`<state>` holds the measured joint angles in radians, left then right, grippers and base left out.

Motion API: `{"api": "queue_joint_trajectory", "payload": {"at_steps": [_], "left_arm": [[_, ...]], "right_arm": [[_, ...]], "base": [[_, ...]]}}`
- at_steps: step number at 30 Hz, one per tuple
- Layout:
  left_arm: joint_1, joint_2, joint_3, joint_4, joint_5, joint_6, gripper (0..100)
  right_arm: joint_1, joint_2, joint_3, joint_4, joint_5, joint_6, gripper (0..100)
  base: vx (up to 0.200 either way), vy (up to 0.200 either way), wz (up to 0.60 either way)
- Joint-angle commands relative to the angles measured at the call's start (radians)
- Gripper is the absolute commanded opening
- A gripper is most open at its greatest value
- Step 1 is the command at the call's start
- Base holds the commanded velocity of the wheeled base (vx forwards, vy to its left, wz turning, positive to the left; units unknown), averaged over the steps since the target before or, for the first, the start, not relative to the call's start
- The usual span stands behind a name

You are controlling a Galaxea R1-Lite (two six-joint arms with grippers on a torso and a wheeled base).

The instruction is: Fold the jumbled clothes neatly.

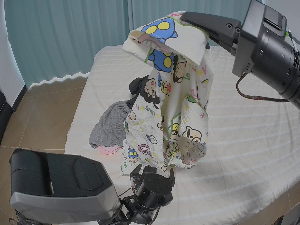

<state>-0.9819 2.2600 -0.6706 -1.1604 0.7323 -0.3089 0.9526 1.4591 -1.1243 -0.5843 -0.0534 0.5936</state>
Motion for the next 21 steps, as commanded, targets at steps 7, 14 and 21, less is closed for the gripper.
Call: {"api": "queue_joint_trajectory", "payload": {"at_steps": [7,14,21], "left_arm": [[-0.041,-0.004,0.019,-0.018,0.004,0.017,100],[-0.018,-0.004,0.019,-0.010,0.033,0.034,100],[0.006,-0.005,0.049,-0.008,0.038,0.034,100]], "right_arm": [[0.052,0.003,-0.015,0.003,0.000,0.038,0],[0.072,0.009,-0.022,0.001,0.000,0.041,0],[0.064,-0.002,-0.015,0.001,0.000,0.041,0]], "base": [[0.000,0.000,0.00],[0.000,0.000,0.00],[0.000,0.000,0.00]]}}
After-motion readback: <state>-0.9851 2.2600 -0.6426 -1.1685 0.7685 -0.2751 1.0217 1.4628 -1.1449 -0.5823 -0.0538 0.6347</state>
